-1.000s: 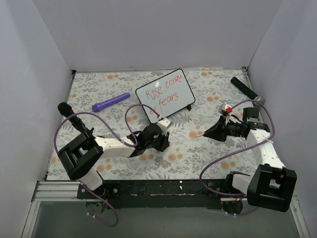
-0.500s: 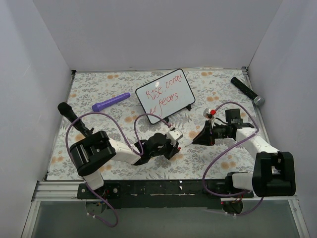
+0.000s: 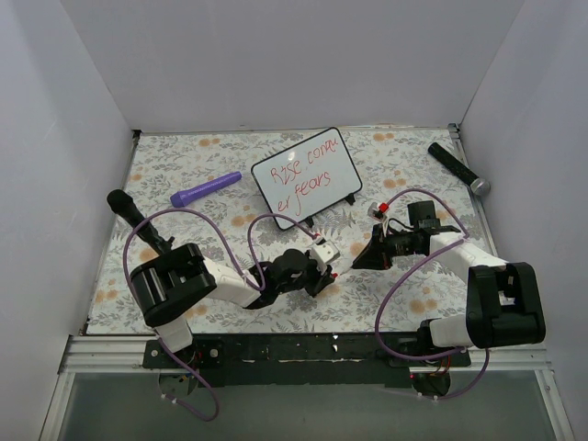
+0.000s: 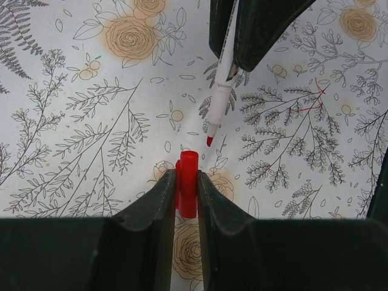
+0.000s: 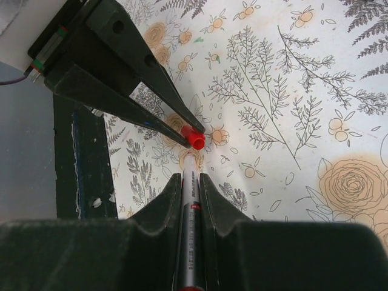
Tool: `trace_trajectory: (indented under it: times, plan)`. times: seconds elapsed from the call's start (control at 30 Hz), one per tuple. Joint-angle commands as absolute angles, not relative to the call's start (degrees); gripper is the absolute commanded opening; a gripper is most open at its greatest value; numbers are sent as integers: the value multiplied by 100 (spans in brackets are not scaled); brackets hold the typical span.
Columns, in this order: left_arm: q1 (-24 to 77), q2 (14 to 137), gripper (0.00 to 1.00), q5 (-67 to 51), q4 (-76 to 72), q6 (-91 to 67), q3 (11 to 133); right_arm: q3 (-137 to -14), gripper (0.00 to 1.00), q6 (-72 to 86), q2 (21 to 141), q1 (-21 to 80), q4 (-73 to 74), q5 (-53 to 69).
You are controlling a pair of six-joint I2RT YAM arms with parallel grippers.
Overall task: Write a sentence on the whiteboard
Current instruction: Insert the pen cap into the whiteboard marker.
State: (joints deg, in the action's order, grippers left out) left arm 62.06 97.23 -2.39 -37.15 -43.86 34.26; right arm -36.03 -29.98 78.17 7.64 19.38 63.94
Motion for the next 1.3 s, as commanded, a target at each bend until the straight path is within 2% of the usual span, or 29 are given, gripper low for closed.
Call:
trace_trajectory:
  times: [0.0, 1.27]
  plan:
    - [6249, 9721, 0, -264, -3902, -4289, 3393, -3674, 1, -2839, 7796, 791, 1661, 6337]
    - [6346, 9853, 0, -211, -3955, -4263, 3542, -3691, 1, -2654, 8261, 896, 1635, 6240]
